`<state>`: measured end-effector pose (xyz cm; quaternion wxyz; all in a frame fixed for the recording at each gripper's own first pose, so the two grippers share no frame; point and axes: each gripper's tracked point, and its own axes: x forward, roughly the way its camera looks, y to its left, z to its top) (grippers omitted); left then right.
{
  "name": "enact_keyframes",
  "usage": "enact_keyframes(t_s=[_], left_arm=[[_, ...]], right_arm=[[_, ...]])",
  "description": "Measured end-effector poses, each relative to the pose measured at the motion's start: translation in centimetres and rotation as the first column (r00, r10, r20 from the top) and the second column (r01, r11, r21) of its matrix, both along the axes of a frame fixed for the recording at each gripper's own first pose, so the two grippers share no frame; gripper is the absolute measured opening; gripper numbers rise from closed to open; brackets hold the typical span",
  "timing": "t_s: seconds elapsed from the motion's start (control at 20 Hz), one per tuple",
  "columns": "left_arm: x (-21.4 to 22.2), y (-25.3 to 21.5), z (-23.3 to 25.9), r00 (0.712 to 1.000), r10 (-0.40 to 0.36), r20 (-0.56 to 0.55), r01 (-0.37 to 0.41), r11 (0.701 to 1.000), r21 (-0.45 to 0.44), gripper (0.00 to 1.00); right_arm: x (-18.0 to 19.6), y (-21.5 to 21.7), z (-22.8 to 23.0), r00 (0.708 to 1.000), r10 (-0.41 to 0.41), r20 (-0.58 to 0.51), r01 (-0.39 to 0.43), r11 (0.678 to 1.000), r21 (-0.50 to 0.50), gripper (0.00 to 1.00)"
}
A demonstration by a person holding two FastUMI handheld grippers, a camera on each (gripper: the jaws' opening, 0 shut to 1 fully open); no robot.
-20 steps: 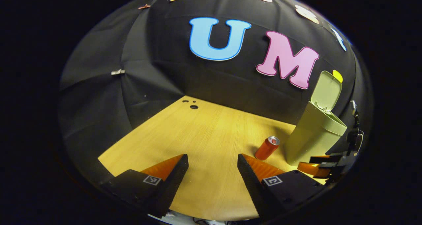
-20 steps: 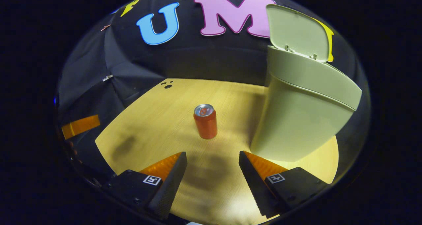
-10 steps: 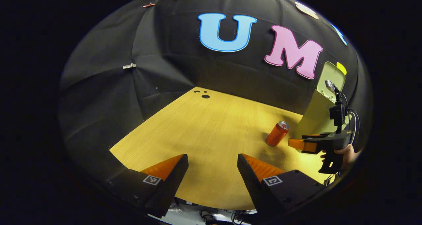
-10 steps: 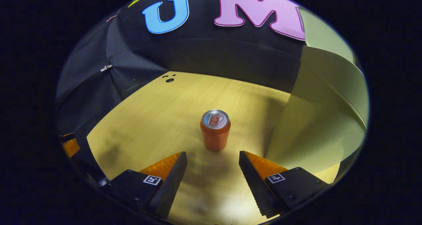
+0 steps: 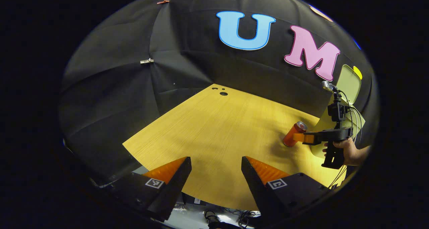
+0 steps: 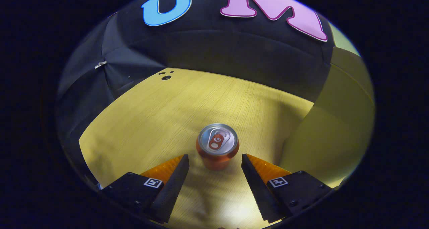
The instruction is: Press the lid of the desktop garbage bin to open it, pick up the crumpled paper on the desktop and throw it into the bin, then pick up the pop can on the desktop and drop it into the bin, and finally close the garbage bin lid.
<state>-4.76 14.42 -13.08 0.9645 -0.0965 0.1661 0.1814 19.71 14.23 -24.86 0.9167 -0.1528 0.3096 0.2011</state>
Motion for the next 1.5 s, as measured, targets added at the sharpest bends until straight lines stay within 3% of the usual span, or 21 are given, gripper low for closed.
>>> enact_keyframes(t_s=[0.55,0.6,0.7,0.9,1.2,1.5], left_arm=[[-1.0,1.0,0.3,0.998,0.068,-0.003,-0.068,0.997,-0.039,0.96],[-0.8,0.9,0.3,0.998,0.064,-0.005,-0.064,0.997,-0.034,0.96],[-0.9,0.7,0.4,0.998,0.054,-0.010,-0.054,0.998,-0.020,0.96],[-0.6,0.0,0.0,1.000,0.029,-0.011,-0.029,0.999,-0.014,0.96],[0.3,-1.3,-0.5,1.000,-0.027,-0.005,0.027,1.000,-0.009,0.99],[0.9,-3.4,-1.0,0.993,-0.119,-0.013,0.119,0.993,0.004,0.96]], right_arm=[[2.9,1.9,-1.8,0.998,0.063,0.015,-0.061,0.995,-0.082,0.99],[2.8,1.9,-1.8,0.998,0.062,0.013,-0.061,0.995,-0.084,0.98],[2.7,2.2,-1.8,0.997,0.072,0.013,-0.071,0.994,-0.084,0.84],[1.8,2.4,-0.7,0.995,0.099,0.029,-0.096,0.992,-0.086,0.83],[-0.3,2.6,4.8,0.987,0.127,0.098,-0.125,0.992,-0.027,0.83],[-2.2,2.7,13.6,0.964,0.133,0.229,-0.152,0.986,0.069,0.83]])
